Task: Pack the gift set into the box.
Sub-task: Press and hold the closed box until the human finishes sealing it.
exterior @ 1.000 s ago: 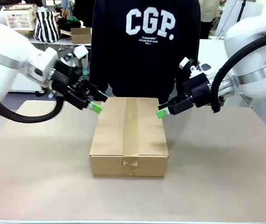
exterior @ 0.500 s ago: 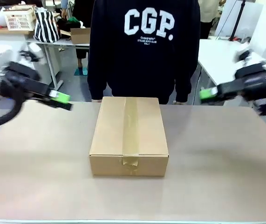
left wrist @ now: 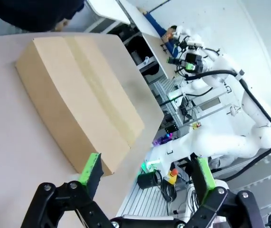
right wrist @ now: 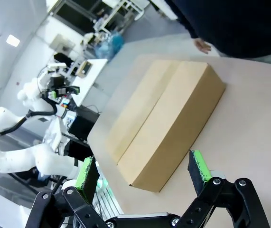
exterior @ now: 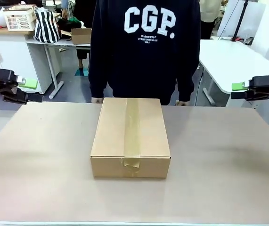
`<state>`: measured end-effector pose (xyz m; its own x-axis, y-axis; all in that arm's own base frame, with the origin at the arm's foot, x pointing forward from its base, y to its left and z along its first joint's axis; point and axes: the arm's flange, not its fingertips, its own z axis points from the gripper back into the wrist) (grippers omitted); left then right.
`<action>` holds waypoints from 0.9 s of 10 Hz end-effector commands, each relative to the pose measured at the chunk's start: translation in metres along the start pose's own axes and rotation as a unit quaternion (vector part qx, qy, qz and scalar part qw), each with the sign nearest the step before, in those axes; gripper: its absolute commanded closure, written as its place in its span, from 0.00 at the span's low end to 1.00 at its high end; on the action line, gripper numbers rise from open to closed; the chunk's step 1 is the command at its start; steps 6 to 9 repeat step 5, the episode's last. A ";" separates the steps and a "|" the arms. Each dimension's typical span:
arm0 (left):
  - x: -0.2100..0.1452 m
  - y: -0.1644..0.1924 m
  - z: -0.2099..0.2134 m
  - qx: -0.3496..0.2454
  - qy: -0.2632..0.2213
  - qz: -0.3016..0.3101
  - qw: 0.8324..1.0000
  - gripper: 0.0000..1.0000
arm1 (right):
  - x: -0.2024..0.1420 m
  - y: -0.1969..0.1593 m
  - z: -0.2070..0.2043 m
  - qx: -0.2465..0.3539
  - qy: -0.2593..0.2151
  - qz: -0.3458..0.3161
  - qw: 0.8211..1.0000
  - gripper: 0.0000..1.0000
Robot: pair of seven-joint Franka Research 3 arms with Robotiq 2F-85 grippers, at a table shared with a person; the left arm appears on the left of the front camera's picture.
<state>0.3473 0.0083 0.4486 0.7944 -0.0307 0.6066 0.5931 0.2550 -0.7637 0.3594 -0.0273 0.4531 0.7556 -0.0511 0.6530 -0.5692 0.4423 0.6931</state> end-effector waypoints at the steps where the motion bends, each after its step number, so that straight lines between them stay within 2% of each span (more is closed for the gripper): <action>1: 0.000 -0.004 -0.016 -0.002 0.025 -0.002 1.000 0.00 | 0.003 0.009 -0.009 0.016 0.004 0.008 1.000 0.00; 9: 0.000 -0.004 -0.016 -0.002 0.025 -0.002 1.000 0.00 | 0.003 0.009 -0.009 0.016 0.004 0.008 1.000 0.00</action>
